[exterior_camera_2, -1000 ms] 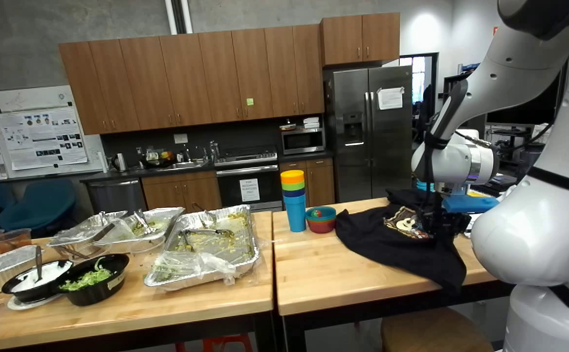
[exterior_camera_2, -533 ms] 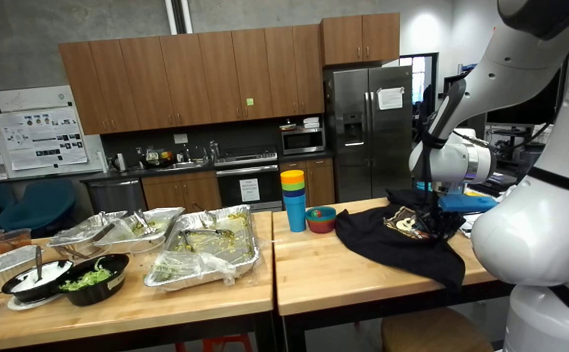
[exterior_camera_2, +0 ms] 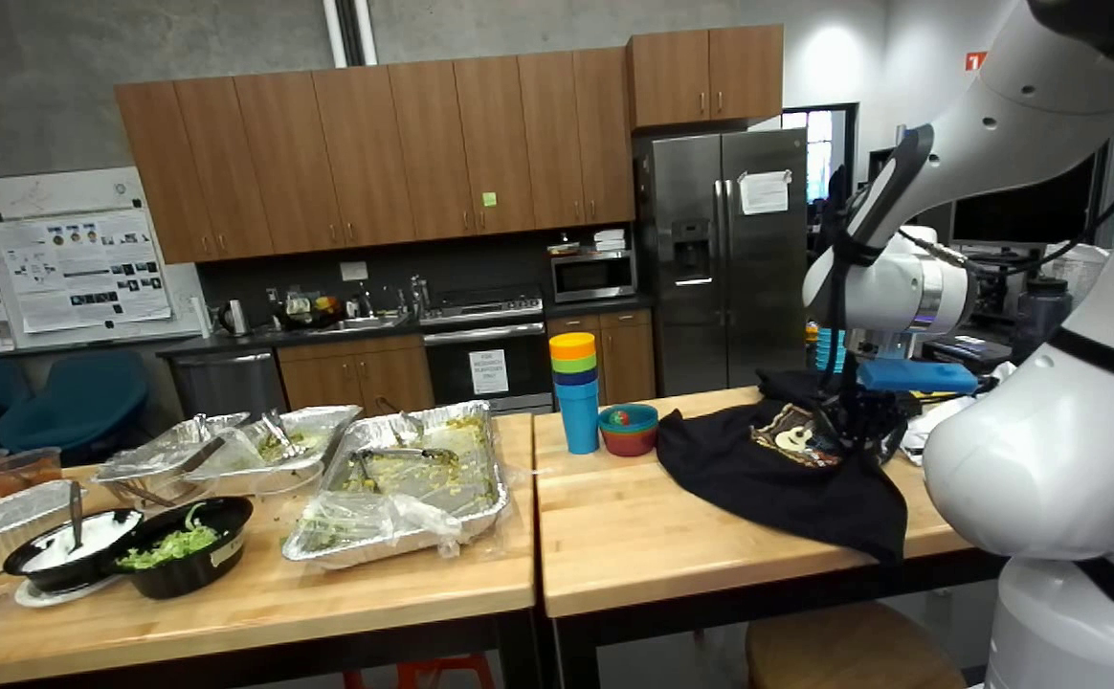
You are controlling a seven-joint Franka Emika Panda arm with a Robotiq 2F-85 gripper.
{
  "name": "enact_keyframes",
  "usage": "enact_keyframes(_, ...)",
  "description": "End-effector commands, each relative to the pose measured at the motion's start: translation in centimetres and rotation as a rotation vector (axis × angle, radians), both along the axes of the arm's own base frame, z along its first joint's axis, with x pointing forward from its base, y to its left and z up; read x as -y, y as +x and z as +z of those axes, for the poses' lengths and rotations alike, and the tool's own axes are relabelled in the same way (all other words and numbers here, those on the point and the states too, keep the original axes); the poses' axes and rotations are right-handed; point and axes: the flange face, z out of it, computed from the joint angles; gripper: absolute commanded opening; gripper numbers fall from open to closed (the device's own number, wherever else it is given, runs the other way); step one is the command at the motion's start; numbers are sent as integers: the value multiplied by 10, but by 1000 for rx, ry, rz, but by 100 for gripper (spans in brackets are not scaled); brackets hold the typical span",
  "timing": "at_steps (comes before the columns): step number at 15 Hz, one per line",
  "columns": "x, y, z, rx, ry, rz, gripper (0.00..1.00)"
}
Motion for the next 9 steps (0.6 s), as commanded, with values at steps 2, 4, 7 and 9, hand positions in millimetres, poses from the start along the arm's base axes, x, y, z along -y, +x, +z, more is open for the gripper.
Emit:
enact_keyframes(2, -8, 3, 24, 9, 39, -49, 1)
enact_keyframes(4, -9, 8, 29, 3, 47, -79, 1)
enact_keyframes(7, -13, 18, 38, 1, 53, -125, 1)
enact_keyframes(9, -15, 26, 48, 8, 76, -171, 1)
